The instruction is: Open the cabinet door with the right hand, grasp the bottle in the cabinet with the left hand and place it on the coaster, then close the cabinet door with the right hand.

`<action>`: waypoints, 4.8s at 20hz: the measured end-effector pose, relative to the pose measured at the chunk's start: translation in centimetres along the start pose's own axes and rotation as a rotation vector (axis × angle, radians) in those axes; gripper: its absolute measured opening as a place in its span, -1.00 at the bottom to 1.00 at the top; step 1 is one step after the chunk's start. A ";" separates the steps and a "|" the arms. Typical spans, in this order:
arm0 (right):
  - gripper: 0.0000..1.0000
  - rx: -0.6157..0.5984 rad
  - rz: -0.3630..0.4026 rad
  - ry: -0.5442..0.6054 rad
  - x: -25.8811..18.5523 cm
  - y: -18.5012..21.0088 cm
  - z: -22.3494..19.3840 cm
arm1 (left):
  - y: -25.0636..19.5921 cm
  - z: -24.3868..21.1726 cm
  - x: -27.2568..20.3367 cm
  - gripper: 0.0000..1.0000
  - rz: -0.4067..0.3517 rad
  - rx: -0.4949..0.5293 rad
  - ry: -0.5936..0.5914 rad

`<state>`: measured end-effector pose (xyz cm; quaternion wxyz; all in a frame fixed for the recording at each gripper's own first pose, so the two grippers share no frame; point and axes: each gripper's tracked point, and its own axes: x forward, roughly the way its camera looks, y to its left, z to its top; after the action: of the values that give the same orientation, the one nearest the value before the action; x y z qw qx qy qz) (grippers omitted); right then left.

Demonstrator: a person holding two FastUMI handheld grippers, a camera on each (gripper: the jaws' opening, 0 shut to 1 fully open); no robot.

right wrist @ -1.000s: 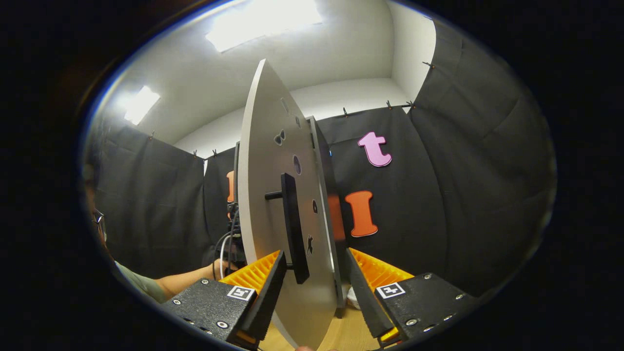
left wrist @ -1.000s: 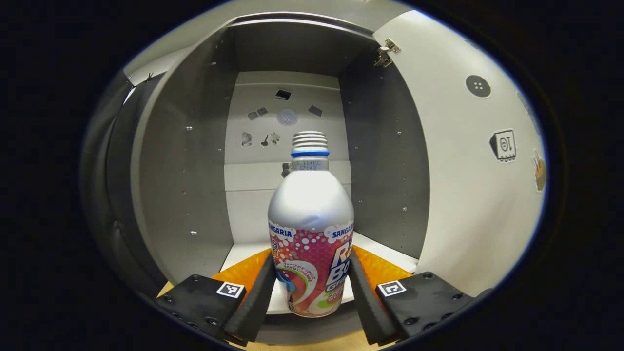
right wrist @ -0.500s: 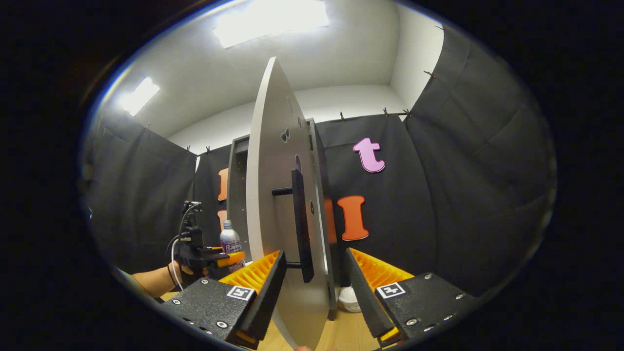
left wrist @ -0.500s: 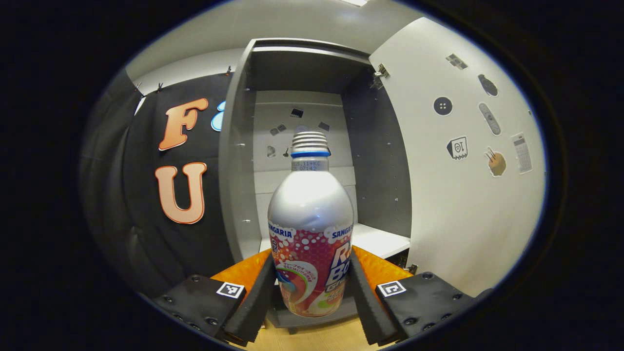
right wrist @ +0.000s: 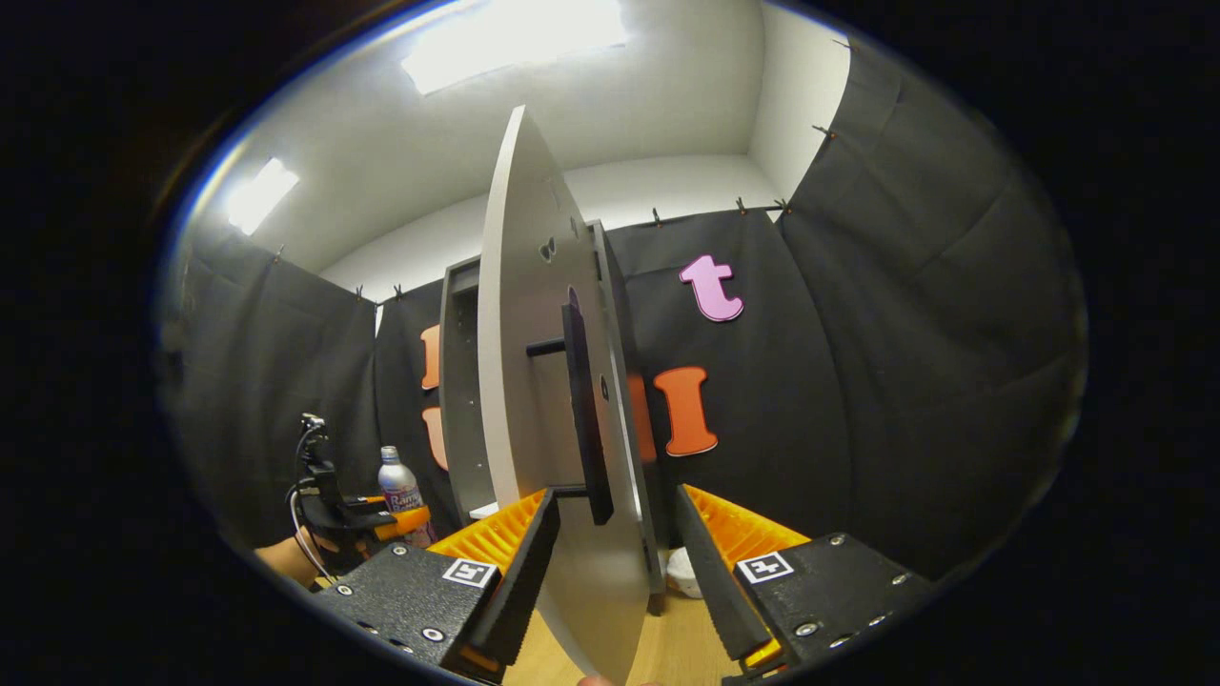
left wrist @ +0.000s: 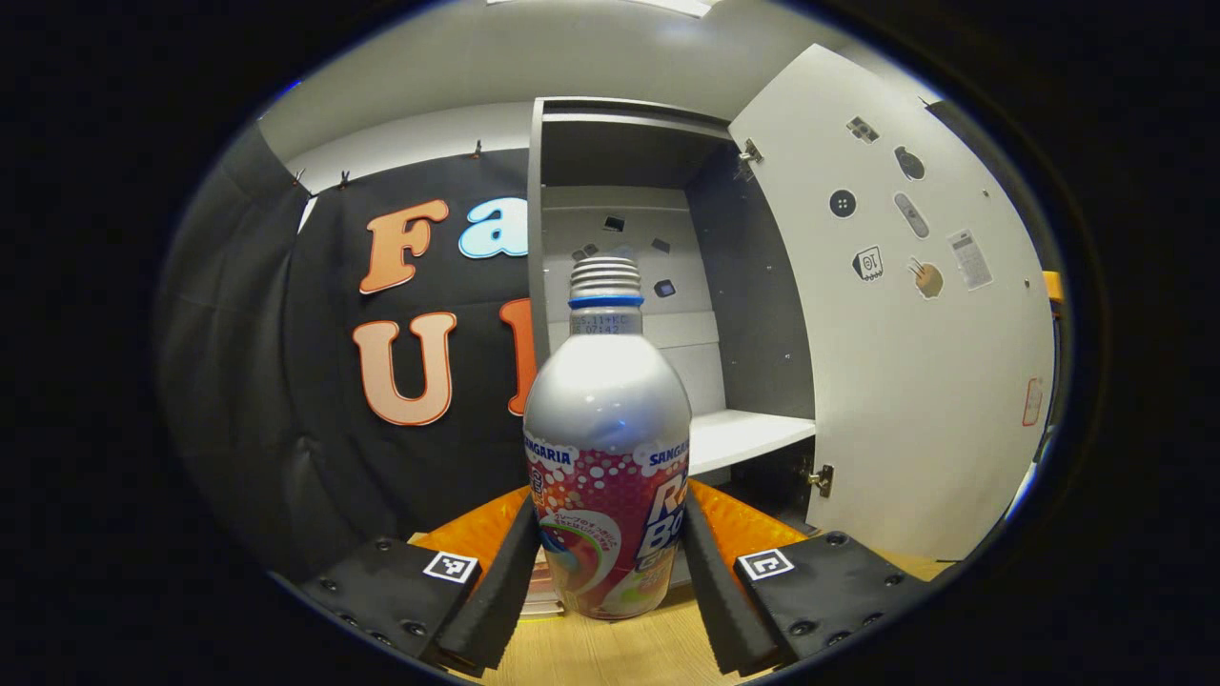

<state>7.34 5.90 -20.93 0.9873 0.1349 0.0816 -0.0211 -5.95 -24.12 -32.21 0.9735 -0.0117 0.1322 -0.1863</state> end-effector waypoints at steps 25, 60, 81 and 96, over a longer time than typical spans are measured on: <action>0.67 0.125 -0.031 0.022 -0.6 0.5 -1.4 | 5.0 -18.9 -10.9 0.68 0.148 -0.073 0.072; 0.73 0.015 -0.095 -0.126 0.7 -2.4 0.8 | 4.7 -24.9 -14.9 0.76 0.209 -0.053 0.143; 0.73 -0.032 -0.053 -0.162 2.4 -2.5 3.6 | 9.0 -10.2 -13.4 0.75 0.307 0.040 0.086; 0.68 -0.095 0.071 -0.089 2.1 0.1 3.3 | 5.6 0.0 -5.3 0.75 0.049 -0.072 0.073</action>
<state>9.94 5.02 -18.08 0.9953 0.0895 0.0338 0.0121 -8.69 -16.99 -31.29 0.9713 -0.0365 0.1742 -0.1577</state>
